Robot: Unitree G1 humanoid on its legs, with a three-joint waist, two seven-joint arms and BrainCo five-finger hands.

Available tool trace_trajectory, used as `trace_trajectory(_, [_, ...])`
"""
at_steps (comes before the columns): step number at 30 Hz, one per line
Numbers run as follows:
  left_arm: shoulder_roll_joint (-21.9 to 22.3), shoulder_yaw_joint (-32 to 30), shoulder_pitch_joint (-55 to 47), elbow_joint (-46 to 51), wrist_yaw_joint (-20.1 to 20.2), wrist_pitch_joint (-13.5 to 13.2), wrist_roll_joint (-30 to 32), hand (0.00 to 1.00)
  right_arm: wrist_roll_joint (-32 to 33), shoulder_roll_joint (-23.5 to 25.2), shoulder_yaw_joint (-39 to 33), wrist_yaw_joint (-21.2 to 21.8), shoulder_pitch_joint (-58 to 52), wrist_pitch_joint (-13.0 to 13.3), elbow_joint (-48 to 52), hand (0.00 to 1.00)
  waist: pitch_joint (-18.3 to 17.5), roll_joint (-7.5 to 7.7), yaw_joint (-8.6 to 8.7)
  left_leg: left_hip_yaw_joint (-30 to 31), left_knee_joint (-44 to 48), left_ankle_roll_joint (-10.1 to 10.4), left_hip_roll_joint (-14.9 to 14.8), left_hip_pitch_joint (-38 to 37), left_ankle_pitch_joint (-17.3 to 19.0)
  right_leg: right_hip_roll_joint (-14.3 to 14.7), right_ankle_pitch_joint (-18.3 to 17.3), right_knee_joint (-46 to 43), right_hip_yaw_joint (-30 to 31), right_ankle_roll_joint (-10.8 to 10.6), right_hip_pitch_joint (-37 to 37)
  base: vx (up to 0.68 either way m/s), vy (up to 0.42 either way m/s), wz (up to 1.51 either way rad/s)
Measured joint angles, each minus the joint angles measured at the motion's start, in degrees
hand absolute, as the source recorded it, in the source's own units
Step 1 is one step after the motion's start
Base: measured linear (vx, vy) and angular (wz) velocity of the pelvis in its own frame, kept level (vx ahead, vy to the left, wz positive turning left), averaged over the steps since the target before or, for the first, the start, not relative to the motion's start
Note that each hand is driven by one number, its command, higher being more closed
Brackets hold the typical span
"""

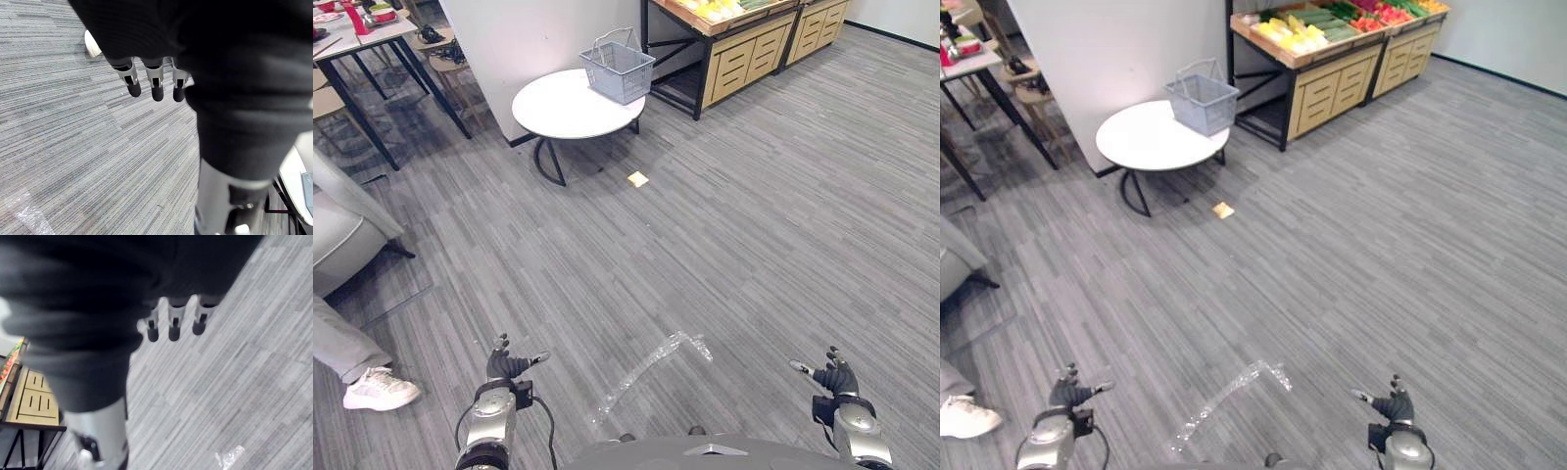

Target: Pick vegetable in the basket

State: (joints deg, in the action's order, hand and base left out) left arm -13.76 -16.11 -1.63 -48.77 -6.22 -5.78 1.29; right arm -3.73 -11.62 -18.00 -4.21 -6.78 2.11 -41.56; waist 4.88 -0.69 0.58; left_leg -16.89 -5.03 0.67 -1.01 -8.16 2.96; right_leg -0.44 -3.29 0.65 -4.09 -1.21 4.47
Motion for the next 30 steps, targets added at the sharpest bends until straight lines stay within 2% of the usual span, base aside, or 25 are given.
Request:
trace_trajectory(14, [0.06,0.48,0.18,0.01,-0.01,0.02,0.50,0.00,0.02,0.34,-1.59,-0.37,0.36,0.00,0.09,0.00,0.00,0.09,0.07,0.15,0.22,0.20,0.00,0.40,0.10,-0.09,0.33,-0.08,0.01,-0.62,-0.25,0.00,-0.024,0.00])
trace_trajectory(16, [0.18,0.58,0.20,0.02,-0.04,0.09,0.48,0.00,0.03,0.36,-1.60,-0.46,0.41,0.00,0.16,0.00,0.15,0.27,0.05,0.08,0.59,0.27,-0.05,1.22,0.15,-0.17,-1.19,-3.17,0.22,-0.28,-2.35,-0.03,-0.021,-0.04])
trace_trajectory(19, [-0.04,0.90,0.77,0.04,-0.07,0.34,0.09,0.00,0.11,0.47,-1.47,-0.51,3.75,-0.01,0.26,0.00,1.81,1.39,-0.05,-1.47,2.38,0.84,0.23,3.38,0.56,-0.82,-5.78,-14.20,2.15,0.11,-9.93,-0.08,-0.036,-0.22])
trace_trajectory(22, [-0.30,0.92,1.08,0.04,-0.10,0.50,-0.17,0.00,0.15,0.46,-1.21,-0.56,5.13,0.00,1.79,0.00,3.27,1.48,0.00,-2.49,3.54,1.73,-0.30,4.20,1.21,-0.21,-6.78,-15.71,3.30,1.54,-11.18,-0.03,-0.081,-0.24])
trace_trajectory(23, [-0.43,0.79,0.95,0.08,-0.12,0.49,-0.17,0.00,0.15,0.46,-0.59,-0.55,4.73,0.01,2.36,0.00,3.60,1.49,-0.16,-3.08,5.76,2.57,-1.06,4.54,2.90,0.13,-7.65,-16.35,3.47,2.27,-10.98,0.04,-0.172,-0.19])
trace_trajectory(24, [-0.49,0.39,0.82,0.29,-0.27,0.49,-0.35,0.00,0.23,0.46,1.15,-0.51,3.82,0.02,4.03,0.00,4.81,1.36,-0.31,-3.17,15.12,3.19,-3.38,6.80,6.81,0.72,-9.24,-17.61,3.42,2.93,-10.09,0.06,-0.200,-0.12])
trace_trajectory(25, [-0.37,0.39,0.78,0.42,-0.30,0.50,-0.62,0.00,0.24,0.46,1.73,-0.48,3.28,0.01,5.29,0.00,5.43,0.98,-0.40,-3.09,20.31,3.18,-4.87,8.41,8.42,1.24,-9.94,-17.80,3.26,3.82,-9.77,0.02,-0.195,-0.10])
trace_trajectory(26, [0.21,0.42,0.50,1.72,-0.29,0.57,-0.67,0.00,0.24,0.46,2.83,-0.47,2.04,-0.01,8.28,0.00,6.32,0.61,-0.37,-2.75,32.77,2.93,-8.36,13.27,9.71,2.39,-10.83,-18.45,3.24,5.13,-8.85,0.04,-0.177,-0.12])
trace_trajectory(27, [0.94,0.47,0.34,3.78,-0.31,0.58,-0.70,0.00,0.24,0.44,3.39,-0.41,1.16,0.01,11.24,0.00,7.43,0.23,-1.01,-1.40,44.89,0.54,-11.43,18.18,8.06,3.27,-11.86,-19.33,3.34,6.16,-7.82,0.06,-0.161,-0.15])
trace_trajectory(28, [1.31,0.65,0.34,4.69,-0.35,0.57,-0.71,0.00,0.24,0.40,3.41,-0.44,0.93,0.01,12.66,0.00,8.08,0.03,-1.38,-0.78,50.29,-0.64,-12.69,20.47,6.50,3.65,-12.43,-19.71,3.38,6.68,-6.85,0.15,-0.126,-0.10])
trace_trajectory(29, [1.95,1.42,0.29,5.36,-0.42,0.55,-0.73,0.00,0.32,0.08,3.75,-0.60,0.60,0.02,14.77,0.00,9.19,0.23,-1.54,0.07,56.76,-0.29,-14.15,24.24,7.11,4.10,-13.52,-20.04,3.45,7.77,-5.57,0.14,-0.074,-0.01])
trace_trajectory(30, [2.14,1.88,0.32,5.36,-0.43,0.55,-0.74,0.00,0.45,-0.10,4.01,-0.64,0.61,0.03,15.63,0.00,9.22,0.22,-1.55,0.25,57.68,-0.23,-14.12,25.65,7.54,4.07,-13.85,-20.20,3.52,8.29,-5.33,0.19,-0.054,-0.04])
